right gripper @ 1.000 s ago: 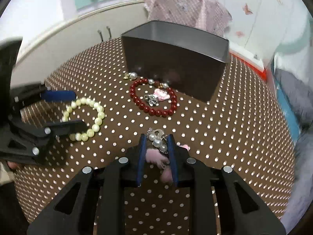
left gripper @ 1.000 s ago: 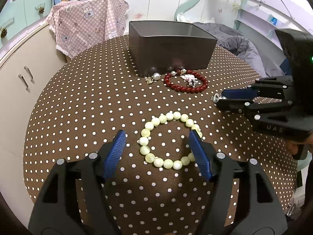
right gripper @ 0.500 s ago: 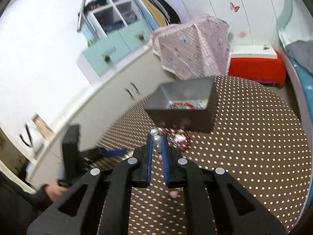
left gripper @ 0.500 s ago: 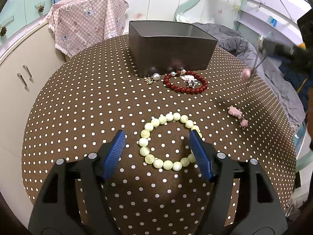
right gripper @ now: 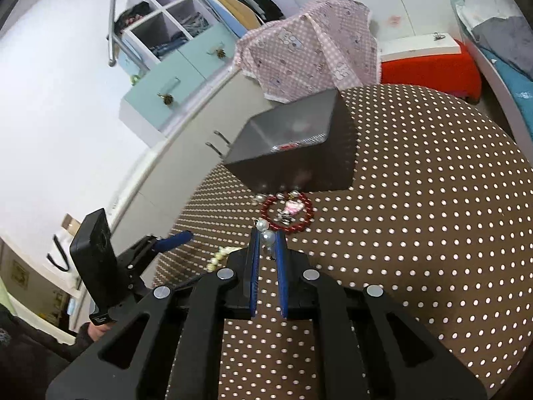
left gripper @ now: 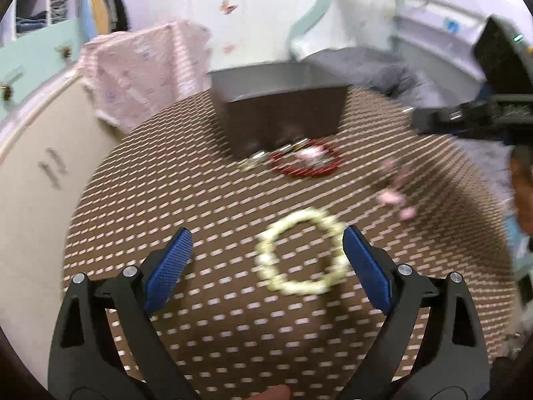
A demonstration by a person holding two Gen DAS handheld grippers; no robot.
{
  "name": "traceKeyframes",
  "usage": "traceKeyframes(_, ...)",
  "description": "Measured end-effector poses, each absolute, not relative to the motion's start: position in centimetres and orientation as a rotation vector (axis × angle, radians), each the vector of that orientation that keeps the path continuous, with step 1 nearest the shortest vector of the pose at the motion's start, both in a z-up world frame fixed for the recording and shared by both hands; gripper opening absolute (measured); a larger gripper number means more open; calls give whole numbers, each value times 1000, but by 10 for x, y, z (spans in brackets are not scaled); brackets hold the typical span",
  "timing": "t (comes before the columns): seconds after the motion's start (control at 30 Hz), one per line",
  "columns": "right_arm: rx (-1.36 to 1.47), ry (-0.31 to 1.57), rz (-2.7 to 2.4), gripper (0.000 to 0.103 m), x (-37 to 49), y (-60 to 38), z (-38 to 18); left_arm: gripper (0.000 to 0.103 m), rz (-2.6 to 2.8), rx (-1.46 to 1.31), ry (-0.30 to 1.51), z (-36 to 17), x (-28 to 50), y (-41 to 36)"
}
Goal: Organize jewelry
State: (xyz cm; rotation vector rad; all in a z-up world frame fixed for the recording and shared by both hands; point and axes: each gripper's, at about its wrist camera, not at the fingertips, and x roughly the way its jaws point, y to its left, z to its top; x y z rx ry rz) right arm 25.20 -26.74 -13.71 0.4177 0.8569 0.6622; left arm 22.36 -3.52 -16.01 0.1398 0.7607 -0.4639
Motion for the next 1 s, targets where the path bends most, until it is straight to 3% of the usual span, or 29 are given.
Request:
traceKeyframes(0.2, 484, 822, 736, 8, 251, -270, -120, 90, -629, 124, 728, -157, 231, -72)
traceKeyframes(0.43, 522, 787, 790, 8, 246, -261, -101, 89, -859, -170, 730, -159, 263, -97)
traceKeyframes(0.5, 526, 786, 782, 8, 246, -261, -101, 54, -927, -220, 726, -157, 267, -96)
traceKeyframes(0.53, 531, 784, 775, 8, 247, -262, -101, 25, -942, -220, 745, -158, 269, -97)
traceKeyframes(0.57, 532, 781, 758, 8, 247, -264, -102, 15, -937, -209, 760, -158, 269, -98)
traceKeyframes(0.8, 574, 775, 674, 8, 251, -278, -116, 14, -927, -184, 738, -155, 254, -82)
traceKeyframes(0.87, 585, 763, 659, 8, 251, -281, -118, 1, -910, -167, 739, -154, 251, -76)
traceKeyframes(1.0, 593, 763, 649, 8, 253, -284, -121, 1, -889, -142, 738, -151, 245, -68)
